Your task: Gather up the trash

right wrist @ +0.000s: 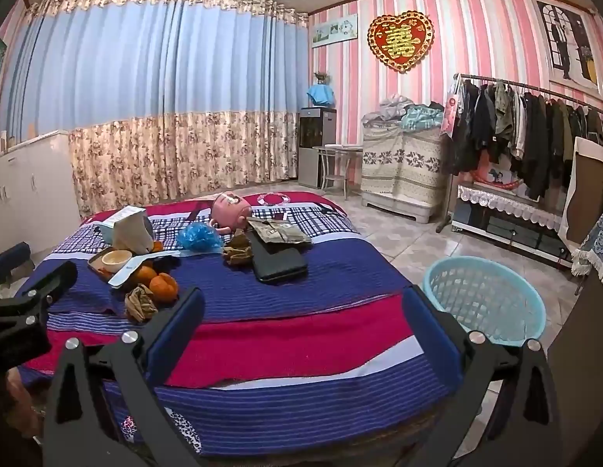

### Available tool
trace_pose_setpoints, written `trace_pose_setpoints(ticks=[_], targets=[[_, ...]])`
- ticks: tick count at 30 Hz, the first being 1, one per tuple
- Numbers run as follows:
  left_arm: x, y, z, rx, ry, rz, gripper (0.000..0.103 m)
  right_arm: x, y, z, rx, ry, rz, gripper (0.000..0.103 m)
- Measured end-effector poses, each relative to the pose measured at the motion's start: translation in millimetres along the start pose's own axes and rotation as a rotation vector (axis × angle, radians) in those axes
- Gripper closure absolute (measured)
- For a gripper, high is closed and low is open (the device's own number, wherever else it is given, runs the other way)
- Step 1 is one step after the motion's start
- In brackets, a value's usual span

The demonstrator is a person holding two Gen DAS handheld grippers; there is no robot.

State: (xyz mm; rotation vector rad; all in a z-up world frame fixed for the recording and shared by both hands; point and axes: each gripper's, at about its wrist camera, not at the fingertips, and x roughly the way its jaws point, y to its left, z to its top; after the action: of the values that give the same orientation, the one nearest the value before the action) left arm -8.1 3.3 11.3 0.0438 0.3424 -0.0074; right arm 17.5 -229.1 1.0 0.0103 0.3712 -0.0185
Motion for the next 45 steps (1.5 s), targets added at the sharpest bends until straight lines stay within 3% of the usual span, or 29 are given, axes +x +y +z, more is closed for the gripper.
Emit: trace_pose_setpoints(ticks=[45], targets=[[-0.5,-0.9,-0.4,0.0,0.002,-0.001,0.005,5.0,-0.1,-5.8,-0.004,-0.001,-0.006,0.004]])
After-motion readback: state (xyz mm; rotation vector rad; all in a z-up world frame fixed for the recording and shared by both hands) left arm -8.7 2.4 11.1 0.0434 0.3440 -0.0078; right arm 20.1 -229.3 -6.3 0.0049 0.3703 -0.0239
